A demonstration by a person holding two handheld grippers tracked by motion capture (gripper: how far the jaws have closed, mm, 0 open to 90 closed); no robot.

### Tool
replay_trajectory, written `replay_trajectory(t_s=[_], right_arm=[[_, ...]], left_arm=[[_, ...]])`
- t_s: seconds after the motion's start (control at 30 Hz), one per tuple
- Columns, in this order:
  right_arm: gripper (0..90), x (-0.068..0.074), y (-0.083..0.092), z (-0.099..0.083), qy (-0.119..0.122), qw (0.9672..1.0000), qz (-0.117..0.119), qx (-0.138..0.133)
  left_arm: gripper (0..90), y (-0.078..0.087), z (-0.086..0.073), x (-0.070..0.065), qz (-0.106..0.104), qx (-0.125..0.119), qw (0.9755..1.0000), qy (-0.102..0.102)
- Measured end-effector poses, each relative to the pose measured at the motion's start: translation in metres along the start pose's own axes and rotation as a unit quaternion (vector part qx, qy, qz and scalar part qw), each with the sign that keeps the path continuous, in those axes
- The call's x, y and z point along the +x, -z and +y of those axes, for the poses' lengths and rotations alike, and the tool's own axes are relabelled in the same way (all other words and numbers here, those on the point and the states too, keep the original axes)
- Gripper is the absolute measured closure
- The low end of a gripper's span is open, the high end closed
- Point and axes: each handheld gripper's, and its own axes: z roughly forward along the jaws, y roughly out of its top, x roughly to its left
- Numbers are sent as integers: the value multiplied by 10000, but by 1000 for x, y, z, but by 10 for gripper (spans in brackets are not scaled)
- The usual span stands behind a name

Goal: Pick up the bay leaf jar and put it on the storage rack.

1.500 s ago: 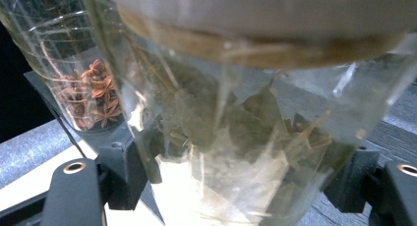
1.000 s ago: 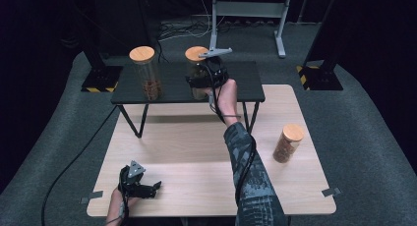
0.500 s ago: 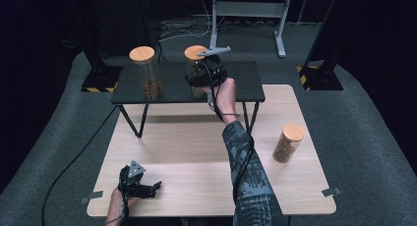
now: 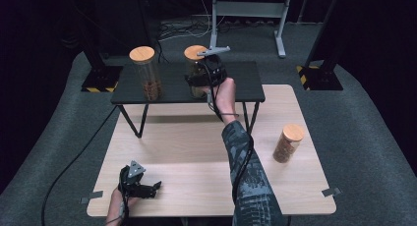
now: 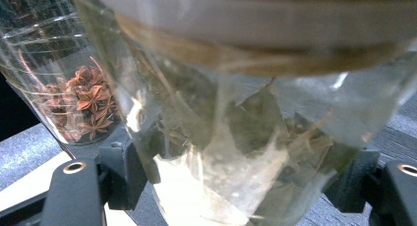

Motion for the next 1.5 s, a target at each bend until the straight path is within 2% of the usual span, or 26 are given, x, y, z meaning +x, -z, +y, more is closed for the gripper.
replay_trajectory(t_s=[0.5,0.67,0.7,0.83,1.03,1.27,1.5], right_arm=[[238,1,2,0,-6,10000,3,52],[123,0,4,-1,-22,9996,21,273],[123,0,4,-1,-22,9996,21,273],[47,1,9,-3,-7,9989,123,451],[27,3,23,-10,24,9980,282,571],[20,11,40,-28,201,9961,484,707],[18,22,48,-65,442,9918,638,1020]], left_arm=[[0,0,0,0,-1,1,10000,-1],[0,0,0,0,-2,1,10000,-1],[0,0,0,0,-1,1,10000,0],[0,0,0,0,-3,0,10000,5],[0,0,0,0,-1,2,10000,-2],[0,0,0,0,-2,2,10000,0],[0,0,0,0,-4,4,10000,-1]])
